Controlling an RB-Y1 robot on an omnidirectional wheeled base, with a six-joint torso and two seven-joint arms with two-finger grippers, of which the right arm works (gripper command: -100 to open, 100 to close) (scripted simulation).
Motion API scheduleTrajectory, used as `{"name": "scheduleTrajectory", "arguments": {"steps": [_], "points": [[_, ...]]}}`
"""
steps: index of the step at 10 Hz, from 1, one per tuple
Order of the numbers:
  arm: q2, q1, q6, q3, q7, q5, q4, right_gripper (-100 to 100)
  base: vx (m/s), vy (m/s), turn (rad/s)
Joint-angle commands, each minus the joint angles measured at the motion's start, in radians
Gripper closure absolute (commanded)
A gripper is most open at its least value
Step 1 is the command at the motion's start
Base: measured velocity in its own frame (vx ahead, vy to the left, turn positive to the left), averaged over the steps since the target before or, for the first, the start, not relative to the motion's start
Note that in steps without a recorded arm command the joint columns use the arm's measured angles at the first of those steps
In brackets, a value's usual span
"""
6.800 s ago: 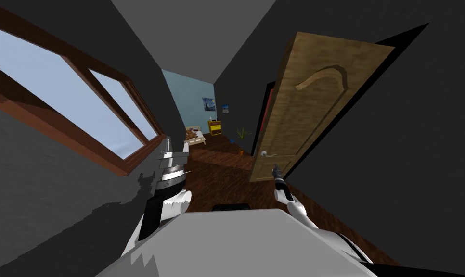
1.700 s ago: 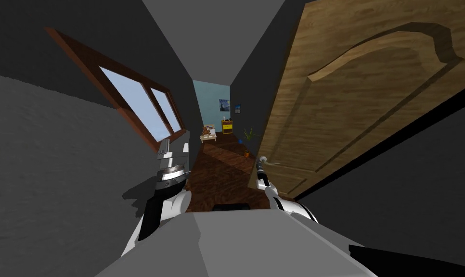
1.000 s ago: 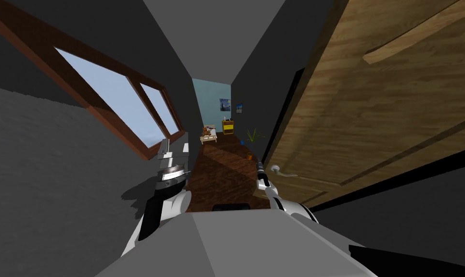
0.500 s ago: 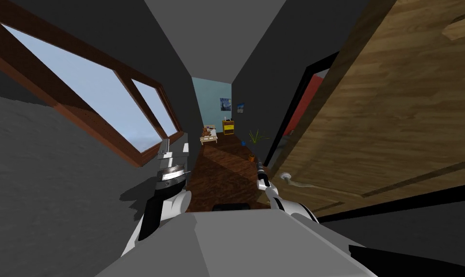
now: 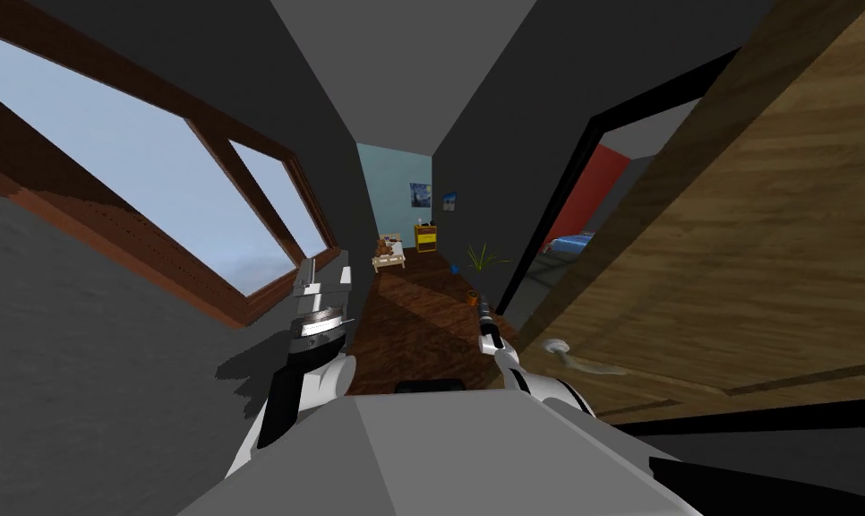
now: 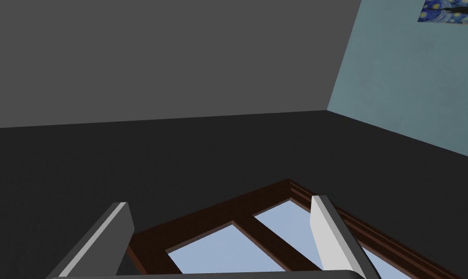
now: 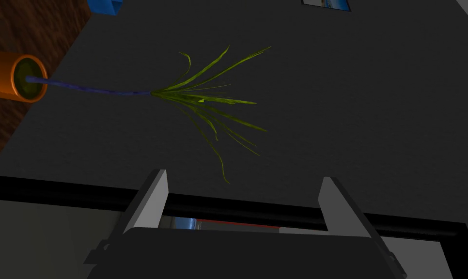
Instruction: Pull the door open
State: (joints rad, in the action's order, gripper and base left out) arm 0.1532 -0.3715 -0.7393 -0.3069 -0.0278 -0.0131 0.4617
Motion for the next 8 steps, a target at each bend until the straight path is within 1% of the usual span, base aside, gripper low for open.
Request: {"name": "scheduleTrajectory", "arguments": {"steps": [1, 5, 8], "points": [[0.003, 0.003, -0.001, 0.003, 0.006, -0.001, 0.003, -100, 0.167, 0.098, -0.011], [0.013, 0.011, -0.009, 0.011, 0.023, -0.005, 0.004, -100, 0.182, 0.093, -0.009], [0.024, 0.019, -0.017, 0.019, 0.04, -0.008, 0.006, -100, 0.156, 0.087, -0.018]]}}
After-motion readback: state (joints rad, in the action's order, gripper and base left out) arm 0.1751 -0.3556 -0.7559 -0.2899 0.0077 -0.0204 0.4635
